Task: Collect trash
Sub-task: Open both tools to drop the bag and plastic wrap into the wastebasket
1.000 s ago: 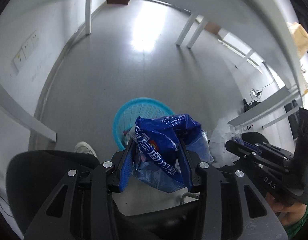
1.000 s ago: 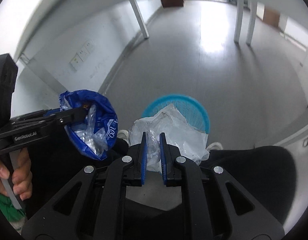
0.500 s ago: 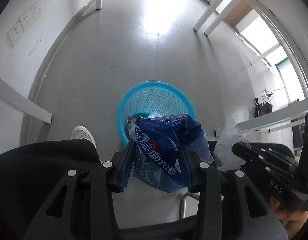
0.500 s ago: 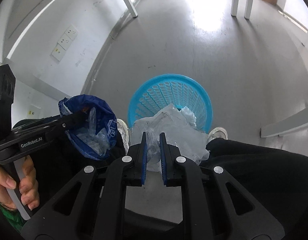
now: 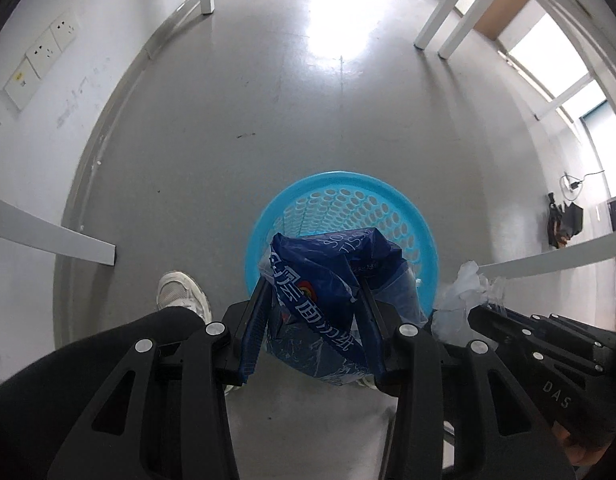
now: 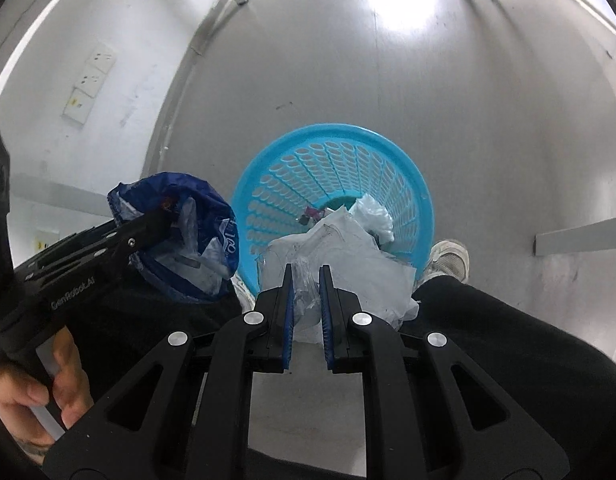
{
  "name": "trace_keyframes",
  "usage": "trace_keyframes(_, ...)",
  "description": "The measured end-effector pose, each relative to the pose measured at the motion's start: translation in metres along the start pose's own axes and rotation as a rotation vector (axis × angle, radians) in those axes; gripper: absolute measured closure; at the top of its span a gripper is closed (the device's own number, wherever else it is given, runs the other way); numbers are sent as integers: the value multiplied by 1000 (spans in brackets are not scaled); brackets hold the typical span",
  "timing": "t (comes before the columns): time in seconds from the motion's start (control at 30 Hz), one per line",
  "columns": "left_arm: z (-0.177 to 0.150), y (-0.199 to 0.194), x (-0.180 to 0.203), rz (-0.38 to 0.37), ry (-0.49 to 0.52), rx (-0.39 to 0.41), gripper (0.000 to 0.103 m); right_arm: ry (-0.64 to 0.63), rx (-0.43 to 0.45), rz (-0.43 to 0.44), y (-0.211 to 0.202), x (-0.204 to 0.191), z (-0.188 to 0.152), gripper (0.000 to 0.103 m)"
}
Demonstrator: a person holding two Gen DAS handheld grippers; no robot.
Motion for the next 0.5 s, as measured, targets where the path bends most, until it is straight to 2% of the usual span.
trace_keyframes(0.2, 8, 37, 0, 31, -16, -58, 62, 38, -51, -40, 36, 21, 20, 92)
trace_keyframes(0.3, 15, 57, 0, 48, -27, -77, 62, 95, -70, -17, 49, 28, 28, 92)
trace_keyframes(0.5, 26, 71, -1, 23, -95, -84, 60, 138, -73, -17, 63, 34, 39, 89)
Point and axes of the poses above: each gripper's, at about its wrist camera, not at the fingertips, and y roughly the way its jaws point, x to its right, z to its top, the point moved 8 cm from there along y, roughly the way its jaws point, and after that the axes turned 2 degrees about x, right-handed, at the moved point
